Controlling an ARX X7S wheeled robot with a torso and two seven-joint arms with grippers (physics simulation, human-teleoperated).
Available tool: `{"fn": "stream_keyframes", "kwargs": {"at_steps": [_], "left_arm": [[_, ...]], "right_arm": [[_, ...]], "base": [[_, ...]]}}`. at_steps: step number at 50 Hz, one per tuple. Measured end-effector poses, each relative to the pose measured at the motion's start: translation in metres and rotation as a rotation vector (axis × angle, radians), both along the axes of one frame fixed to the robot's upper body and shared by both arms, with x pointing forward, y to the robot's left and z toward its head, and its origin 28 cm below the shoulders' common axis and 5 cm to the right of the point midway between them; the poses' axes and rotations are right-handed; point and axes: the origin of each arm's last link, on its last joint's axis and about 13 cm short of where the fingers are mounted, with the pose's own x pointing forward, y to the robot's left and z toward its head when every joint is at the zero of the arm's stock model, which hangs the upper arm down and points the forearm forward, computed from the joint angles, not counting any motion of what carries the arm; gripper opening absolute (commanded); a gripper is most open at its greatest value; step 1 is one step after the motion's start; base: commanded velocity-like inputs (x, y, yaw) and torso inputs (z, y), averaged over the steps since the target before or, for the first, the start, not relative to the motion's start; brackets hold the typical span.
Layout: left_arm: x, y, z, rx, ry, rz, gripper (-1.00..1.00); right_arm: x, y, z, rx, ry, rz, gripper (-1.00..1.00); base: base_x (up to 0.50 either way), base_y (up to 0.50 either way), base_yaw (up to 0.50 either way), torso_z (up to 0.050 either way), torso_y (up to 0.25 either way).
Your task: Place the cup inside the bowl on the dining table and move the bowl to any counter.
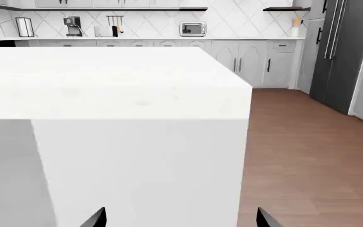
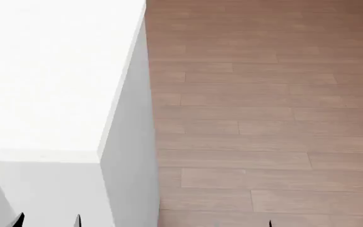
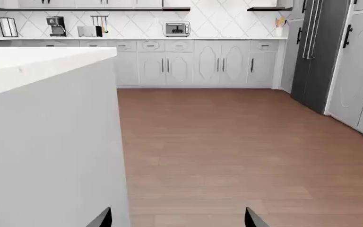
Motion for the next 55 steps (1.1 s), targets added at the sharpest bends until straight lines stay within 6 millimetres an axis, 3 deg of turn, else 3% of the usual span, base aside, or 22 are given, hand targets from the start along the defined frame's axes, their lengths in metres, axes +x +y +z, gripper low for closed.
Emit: {"fn": "stream_keyframes", "kwargs": {"at_steps": [18, 34, 55], "left_arm": [[0.0004, -0.002, -0.0016, 0.017, 0.013, -0.003, 1.0], [0.0003, -0.0016, -0.0018, 0.035, 0.014, -0.001, 1.0], [0.0003, -0.0021, -0.0027, 0.064, 0.011, -0.006, 1.0]], "right_arm": [[0.0005, 0.0011, -0.0006, -0.007, -0.003, 0.008, 1.0], [0.0009, 0.0012, -0.0014, -0.014, 0.009, 0.015, 1.0], [0.0006, 0.0015, -0.0021, -0.023, 0.015, 0.018, 1.0]], "base": [[-0.01, 0.0, 0.0, 0.0, 0.0], [-0.49, 0.02, 0.0, 0.0, 0.0], [-0.37, 0.46, 0.0, 0.0, 0.0]]}}
